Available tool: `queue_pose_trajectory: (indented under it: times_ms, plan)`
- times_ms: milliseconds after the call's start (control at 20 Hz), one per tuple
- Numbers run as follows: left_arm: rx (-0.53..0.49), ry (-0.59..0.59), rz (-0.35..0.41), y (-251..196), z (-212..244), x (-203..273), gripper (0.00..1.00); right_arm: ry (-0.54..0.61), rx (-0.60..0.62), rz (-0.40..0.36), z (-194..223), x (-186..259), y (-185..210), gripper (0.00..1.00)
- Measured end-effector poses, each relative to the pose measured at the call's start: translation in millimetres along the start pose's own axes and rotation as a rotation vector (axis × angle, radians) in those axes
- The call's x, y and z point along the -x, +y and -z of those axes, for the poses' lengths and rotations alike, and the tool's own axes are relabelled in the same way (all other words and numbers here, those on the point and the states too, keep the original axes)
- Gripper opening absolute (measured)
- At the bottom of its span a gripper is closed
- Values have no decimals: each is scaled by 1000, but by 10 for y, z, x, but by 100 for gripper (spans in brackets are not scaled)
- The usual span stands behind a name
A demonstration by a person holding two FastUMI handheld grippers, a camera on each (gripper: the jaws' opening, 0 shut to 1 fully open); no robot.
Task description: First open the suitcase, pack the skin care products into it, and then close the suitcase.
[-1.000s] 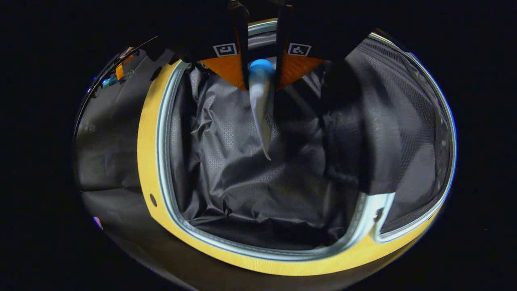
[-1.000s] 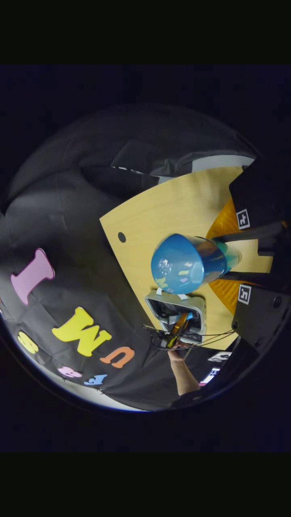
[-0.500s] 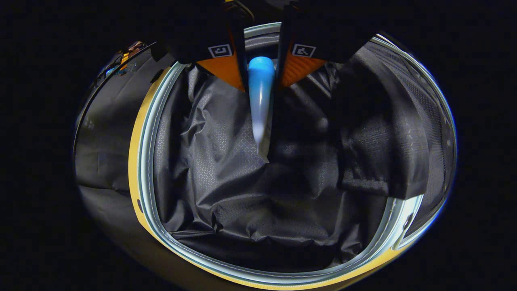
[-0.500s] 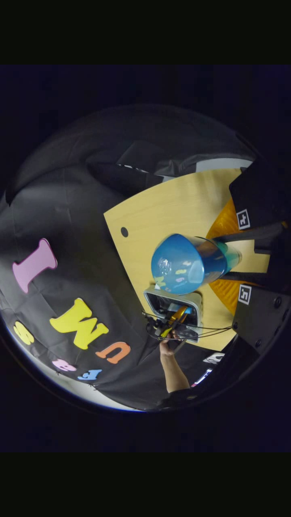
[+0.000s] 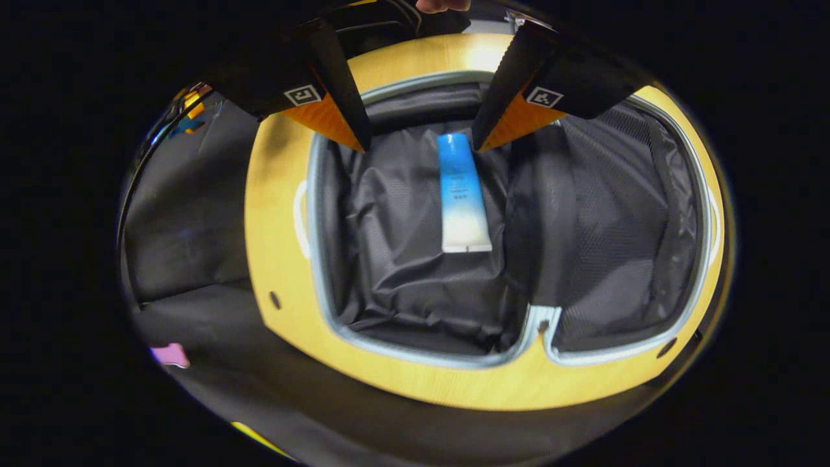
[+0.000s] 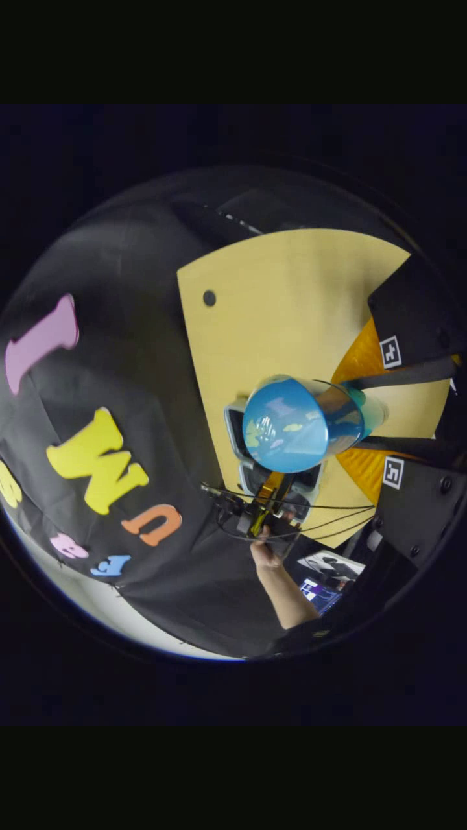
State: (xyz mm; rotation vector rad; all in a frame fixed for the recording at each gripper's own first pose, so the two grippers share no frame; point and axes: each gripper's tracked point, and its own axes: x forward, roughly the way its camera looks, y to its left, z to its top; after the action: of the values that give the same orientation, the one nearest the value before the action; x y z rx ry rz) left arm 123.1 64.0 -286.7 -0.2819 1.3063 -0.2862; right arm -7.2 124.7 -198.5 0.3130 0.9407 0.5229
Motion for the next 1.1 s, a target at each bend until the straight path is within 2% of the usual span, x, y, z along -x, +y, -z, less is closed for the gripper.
queue_pose_trajectory:
  times_ms: [100, 150, 200, 300, 350, 500, 600, 650, 800, 950, 1000, 1100]
  plan:
    - [-66, -232, -27, -102, -44, 400, 99, 58, 31, -34, -120, -379, 304, 30]
    - [-85, -365, -47, -159, -66, 649, 98, 92, 42, -44, -151, -570, 439, 33]
    - [-89, -507, -69, -223, -77, 945, 98, 126, 52, -54, -176, -773, 554, 30]
    - [-74, -742, -119, -268, 53, 1480, 98, 211, 53, -57, -160, -1185, 740, 32]
    - [-62, -843, -168, -209, 168, 1723, 98, 256, 43, -57, -128, -1388, 809, 33]
    - [-6, -1095, -338, 125, 508, 2496, 98, 368, 34, 13, 2, -2002, 823, 32]
    - [51, -1154, -388, 288, 756, 2702, 98, 428, 24, 86, 120, -2369, 735, 32]
    - [75, -1172, -390, 324, 803, 2704, 98, 452, 16, 119, 178, -2509, 703, 33]
    - [119, -1211, -360, 417, 988, 2857, 98, 512, -1, 206, 308, -2847, 601, 33]
    - [120, -1230, -335, 459, 1102, 2992, 98, 590, -59, 295, 490, -3063, 463, 33]
    - [116, -1228, -335, 468, 1141, 3014, 98, 611, -65, 323, 527, -3113, 397, 29]
    - [110, -1215, -349, 483, 1229, 3042, 98, 630, -78, 382, 570, -3204, 277, 33]
